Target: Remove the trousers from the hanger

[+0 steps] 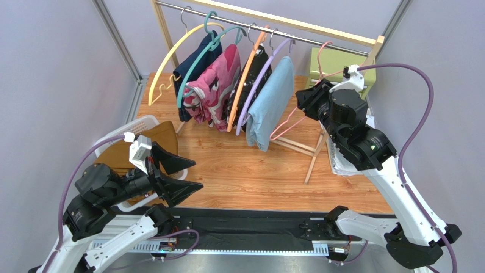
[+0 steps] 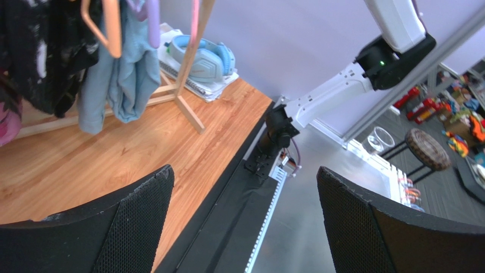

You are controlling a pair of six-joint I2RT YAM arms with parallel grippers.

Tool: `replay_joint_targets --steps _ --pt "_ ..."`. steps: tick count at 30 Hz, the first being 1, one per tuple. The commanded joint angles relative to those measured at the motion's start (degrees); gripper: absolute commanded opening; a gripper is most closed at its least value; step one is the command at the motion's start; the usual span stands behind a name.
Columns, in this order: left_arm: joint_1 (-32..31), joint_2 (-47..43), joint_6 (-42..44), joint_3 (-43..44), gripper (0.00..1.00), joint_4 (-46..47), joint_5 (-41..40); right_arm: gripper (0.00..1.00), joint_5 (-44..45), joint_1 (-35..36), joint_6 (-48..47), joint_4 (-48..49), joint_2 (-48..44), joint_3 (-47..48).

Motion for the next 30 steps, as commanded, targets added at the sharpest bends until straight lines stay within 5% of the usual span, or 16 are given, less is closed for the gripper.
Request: replay_joint_targets --steps 1,9,13,21,30 --pt "-0.09 -2.01 -4.0 -1.49 0.99 -1.58 -6.87 0.44 -7.08 0.29 -1.47 -6.48 -2.06 1.53" --pt "-0.09 -4.48 -7.96 -5.53 1.0 -2.81 -10.57 0.78 -15.42 0.73 -3.84 -12.98 -11.81 -1.55" --pt "-0.09 -5.44 -9.54 -7.9 0.99 -2.81 -11.19 0.85 -22.18 0.81 -4.28 -15.36 -17.43 -4.53" --pt "-0.09 -11.49 -13.14 -17.03 1.0 2.27 -7.94 0.96 -46.18 0.81 -2.18 -1.41 -37.29 -33.77" --pt "-0.18 -24.75 -23.07 -36.19 0.99 23.35 0.59 1.0 -49.27 0.81 5.47 17.76 -60.32 -61.74"
